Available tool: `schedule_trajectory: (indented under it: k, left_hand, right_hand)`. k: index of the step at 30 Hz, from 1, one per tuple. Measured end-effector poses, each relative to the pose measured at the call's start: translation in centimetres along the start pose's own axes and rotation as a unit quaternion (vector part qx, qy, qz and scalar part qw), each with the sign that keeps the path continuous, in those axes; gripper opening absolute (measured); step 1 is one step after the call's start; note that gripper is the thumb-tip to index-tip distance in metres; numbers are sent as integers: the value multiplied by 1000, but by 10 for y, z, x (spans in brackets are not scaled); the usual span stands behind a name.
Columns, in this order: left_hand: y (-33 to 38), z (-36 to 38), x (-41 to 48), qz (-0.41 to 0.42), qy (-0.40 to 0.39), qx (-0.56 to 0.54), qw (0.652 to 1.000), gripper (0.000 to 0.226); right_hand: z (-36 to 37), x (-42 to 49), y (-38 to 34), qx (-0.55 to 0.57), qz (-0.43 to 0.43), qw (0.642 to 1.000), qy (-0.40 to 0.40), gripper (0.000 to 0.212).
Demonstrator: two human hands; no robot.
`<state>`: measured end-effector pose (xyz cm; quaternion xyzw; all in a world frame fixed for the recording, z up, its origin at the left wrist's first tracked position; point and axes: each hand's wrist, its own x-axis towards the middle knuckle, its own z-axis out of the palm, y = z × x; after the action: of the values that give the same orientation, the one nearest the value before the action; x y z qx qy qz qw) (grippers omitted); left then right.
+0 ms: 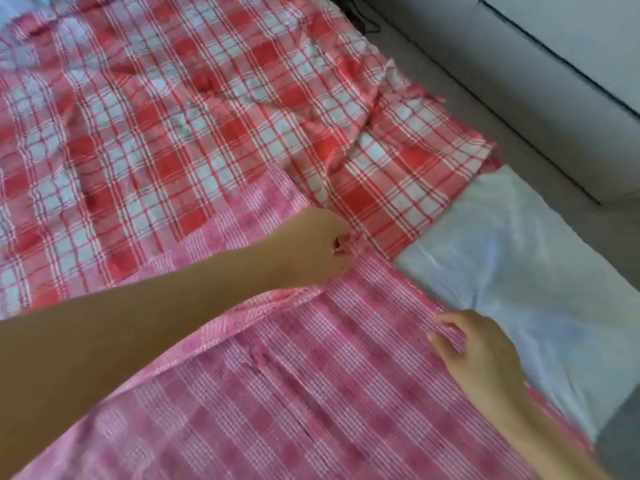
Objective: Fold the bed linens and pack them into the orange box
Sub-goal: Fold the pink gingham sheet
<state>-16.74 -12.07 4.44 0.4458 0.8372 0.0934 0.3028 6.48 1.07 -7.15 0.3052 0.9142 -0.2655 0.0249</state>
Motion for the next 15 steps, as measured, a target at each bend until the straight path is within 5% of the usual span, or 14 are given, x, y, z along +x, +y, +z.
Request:
schedule_trajectory:
  k: [7, 15]
  left_hand:
    - [156, 90, -2, 94, -66, -61, 992, 26]
    - [273, 221, -13, 59, -96, -188, 976, 31]
  right_hand:
    - [-41, -100, 104, -6, 174, 985, -24, 18]
    - [-38, -177, 205, 80, 379, 922, 14, 28]
